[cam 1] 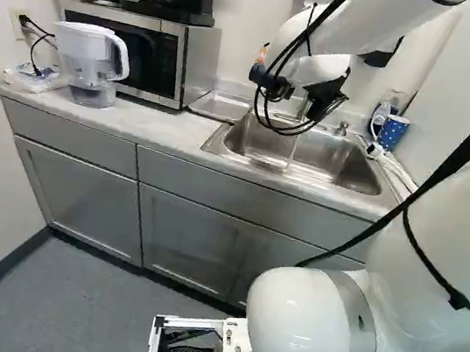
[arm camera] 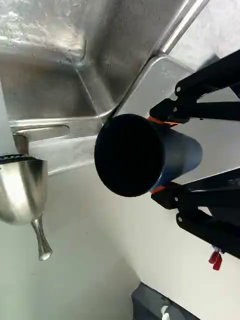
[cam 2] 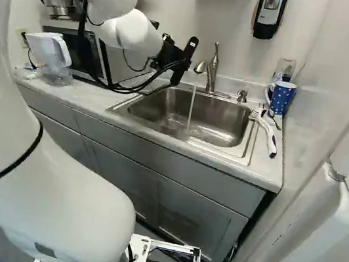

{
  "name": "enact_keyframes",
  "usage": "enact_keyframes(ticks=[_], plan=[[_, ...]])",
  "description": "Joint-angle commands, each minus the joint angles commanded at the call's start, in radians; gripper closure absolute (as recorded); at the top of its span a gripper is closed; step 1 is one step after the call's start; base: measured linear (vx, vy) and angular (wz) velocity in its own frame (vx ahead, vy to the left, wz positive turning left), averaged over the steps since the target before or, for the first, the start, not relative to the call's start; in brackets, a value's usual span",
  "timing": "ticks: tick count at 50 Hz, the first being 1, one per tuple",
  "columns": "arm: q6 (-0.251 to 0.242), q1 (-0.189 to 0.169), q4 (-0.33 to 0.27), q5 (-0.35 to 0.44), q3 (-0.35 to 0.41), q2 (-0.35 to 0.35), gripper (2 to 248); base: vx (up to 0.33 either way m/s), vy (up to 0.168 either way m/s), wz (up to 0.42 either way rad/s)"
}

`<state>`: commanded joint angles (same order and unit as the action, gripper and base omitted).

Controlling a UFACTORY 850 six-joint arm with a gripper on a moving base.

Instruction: Rinse the cup and place it in the tray

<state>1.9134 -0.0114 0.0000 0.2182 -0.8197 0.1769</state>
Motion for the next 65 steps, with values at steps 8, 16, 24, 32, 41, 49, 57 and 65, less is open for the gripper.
enact_keyframes(ticks=[8, 16, 24, 32, 41, 49, 57, 65], plan=[[0.0, 0.0, 0.0, 0.0, 0.0, 0.0, 126, 0.0, 0.0, 0.0], [0.0, 0.0, 0.0, 0.0, 0.0, 0.0, 126, 0.0, 0.0, 0.0], [-0.011, 0.0, 0.0, 0.0, 0.0, 0.0, 126, 0.0, 0.0, 0.0], [-0.077, 0.0, 0.0, 0.0, 0.0, 0.0, 126, 0.0, 0.0, 0.0], [-0.169, 0.0, 0.0, 0.0, 0.0, 0.0, 126, 0.0, 0.0, 0.0], [-0.253, 0.0, 0.0, 0.0, 0.0, 0.0, 126, 0.0, 0.0, 0.0], [-0.337, 0.0, 0.0, 0.0, 0.0, 0.0, 126, 0.0, 0.0, 0.0], [-0.421, 0.0, 0.0, 0.0, 0.0, 0.0, 126, 0.0, 0.0, 0.0]])
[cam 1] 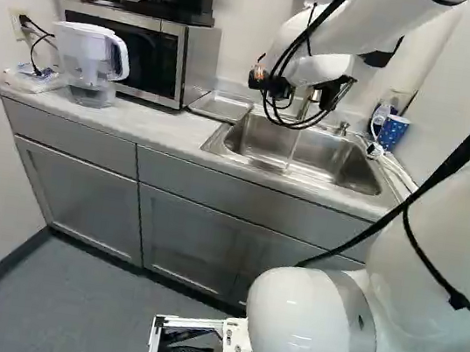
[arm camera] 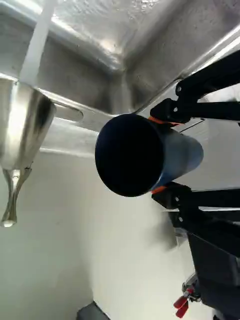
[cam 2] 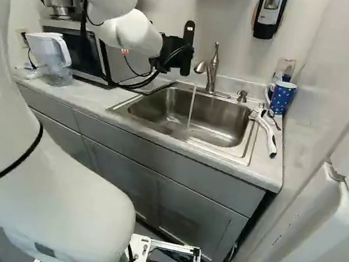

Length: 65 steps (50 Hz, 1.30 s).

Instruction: Rinse the cup and place it in the tray

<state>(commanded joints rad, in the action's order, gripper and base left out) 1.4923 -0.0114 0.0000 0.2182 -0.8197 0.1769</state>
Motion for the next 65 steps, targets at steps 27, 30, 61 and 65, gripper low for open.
enact_keyframes(ticks=[27, 30, 61, 65], plan=[[-0.284, 0.0, 0.0, 0.0, 0.0, 0.0, 126, 0.0, 0.0, 0.0], [-0.315, 0.0, 0.0, 0.0, 0.0, 0.0, 126, 0.0, 0.0, 0.0], [-0.641, 0.0, 0.0, 0.0, 0.0, 0.0, 126, 0.0, 0.0, 0.0], [-0.683, 0.0, 0.0, 0.0, 0.0, 0.0, 126, 0.0, 0.0, 0.0]])
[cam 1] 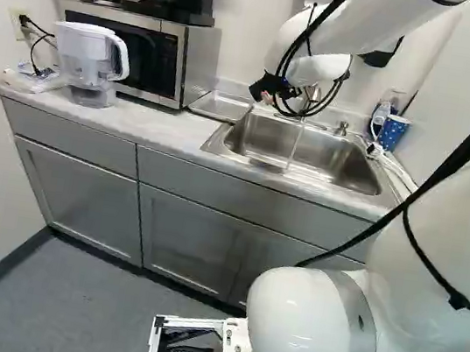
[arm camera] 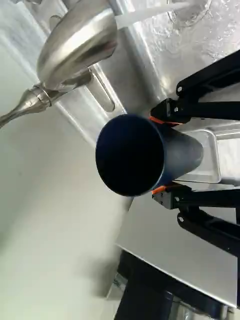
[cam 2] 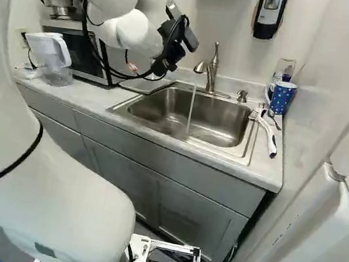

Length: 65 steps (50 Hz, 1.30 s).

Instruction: Rinse the cup and place it in the tray

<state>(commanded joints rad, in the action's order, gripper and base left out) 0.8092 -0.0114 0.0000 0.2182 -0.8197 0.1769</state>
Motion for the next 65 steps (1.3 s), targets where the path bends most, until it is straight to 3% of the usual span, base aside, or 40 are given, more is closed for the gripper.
enact_keyframes(ticks=[65], plan=[[-0.685, 0.0, 0.0, 0.0, 0.0, 0.0, 126, 0.0, 0.0, 0.0]])
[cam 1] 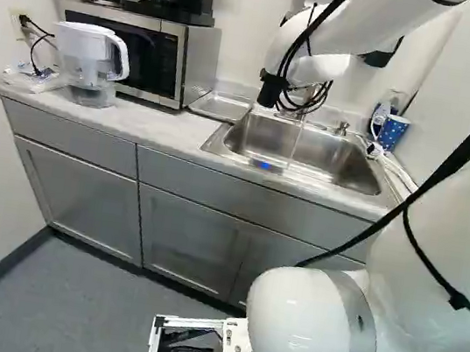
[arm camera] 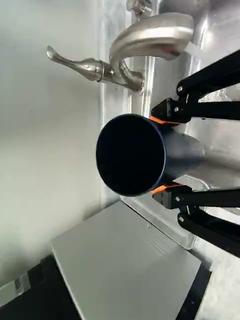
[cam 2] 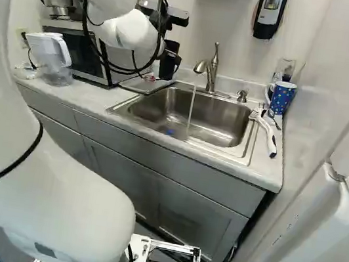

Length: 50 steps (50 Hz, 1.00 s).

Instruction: Rinse the cup and place it in the tray

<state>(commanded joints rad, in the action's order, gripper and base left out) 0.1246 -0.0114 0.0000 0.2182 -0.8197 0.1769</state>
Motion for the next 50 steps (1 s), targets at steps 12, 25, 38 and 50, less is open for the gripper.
enact_keyframes(ticks=[12, 25, 38, 50], plan=[[-0.063, 0.0, 0.0, 0.0, 0.0, 0.0, 126, 0.0, 0.0, 0.0], [-0.063, 0.004, 0.0, 0.0, -0.006, -0.006, 126, 0.0, 0.0, 0.0], [-0.063, 0.033, 0.0, 0.0, -0.052, -0.056, 126, 0.0, 0.0, 0.0], [-0.063, 0.063, 0.0, 0.0, -0.102, -0.108, 126, 0.0, 0.0, 0.0]])
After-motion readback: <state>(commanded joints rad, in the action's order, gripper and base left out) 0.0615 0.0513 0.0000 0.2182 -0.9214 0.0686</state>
